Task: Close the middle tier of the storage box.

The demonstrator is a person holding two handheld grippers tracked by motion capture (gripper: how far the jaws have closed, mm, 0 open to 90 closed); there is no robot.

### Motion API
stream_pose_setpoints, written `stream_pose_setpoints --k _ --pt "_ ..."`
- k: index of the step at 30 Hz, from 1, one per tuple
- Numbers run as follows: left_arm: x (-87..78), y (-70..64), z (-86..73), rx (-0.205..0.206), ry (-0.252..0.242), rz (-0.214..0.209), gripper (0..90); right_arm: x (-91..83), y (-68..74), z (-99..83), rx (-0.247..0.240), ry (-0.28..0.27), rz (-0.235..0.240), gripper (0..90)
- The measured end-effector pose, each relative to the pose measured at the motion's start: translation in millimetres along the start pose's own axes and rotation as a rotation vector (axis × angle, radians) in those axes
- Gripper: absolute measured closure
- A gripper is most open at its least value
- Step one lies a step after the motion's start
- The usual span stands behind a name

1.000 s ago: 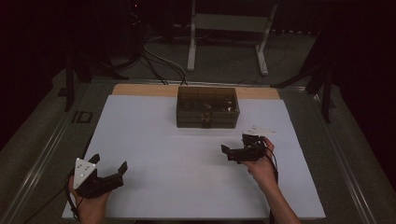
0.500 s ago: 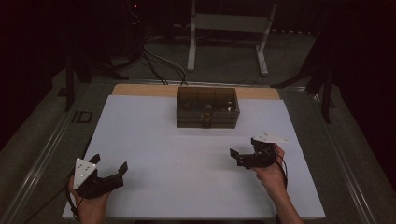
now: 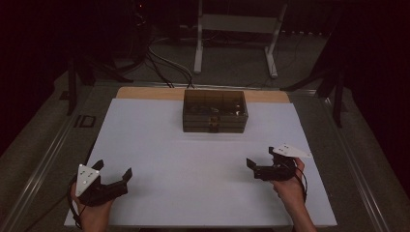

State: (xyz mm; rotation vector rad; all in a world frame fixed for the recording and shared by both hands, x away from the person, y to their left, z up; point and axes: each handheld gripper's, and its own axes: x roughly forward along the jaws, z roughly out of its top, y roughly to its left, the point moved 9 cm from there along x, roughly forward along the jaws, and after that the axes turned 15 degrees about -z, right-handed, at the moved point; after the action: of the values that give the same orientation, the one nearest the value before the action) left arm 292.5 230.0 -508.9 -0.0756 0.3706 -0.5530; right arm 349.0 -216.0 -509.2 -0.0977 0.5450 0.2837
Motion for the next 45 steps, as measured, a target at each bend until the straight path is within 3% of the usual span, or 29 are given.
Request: stream_pose_setpoints --k 15,30,45 --pt "-0.2 -2.2 0.1 0.009 0.001 -0.01 1.1 -17.9 -17.8 -11.5 0.021 -0.057 -0.036 0.0" --pt "1.8 -3.1 -0.6 0.015 0.009 -0.016 1.1 -31.3 -35.0 -19.9 0.056 -0.079 -0.062 0.0" --pt "4.5 -5.5 -2.5 0.028 0.03 -0.021 1.1 -32.3 -36.9 -23.8 0.056 -0.08 -0.067 0.0"
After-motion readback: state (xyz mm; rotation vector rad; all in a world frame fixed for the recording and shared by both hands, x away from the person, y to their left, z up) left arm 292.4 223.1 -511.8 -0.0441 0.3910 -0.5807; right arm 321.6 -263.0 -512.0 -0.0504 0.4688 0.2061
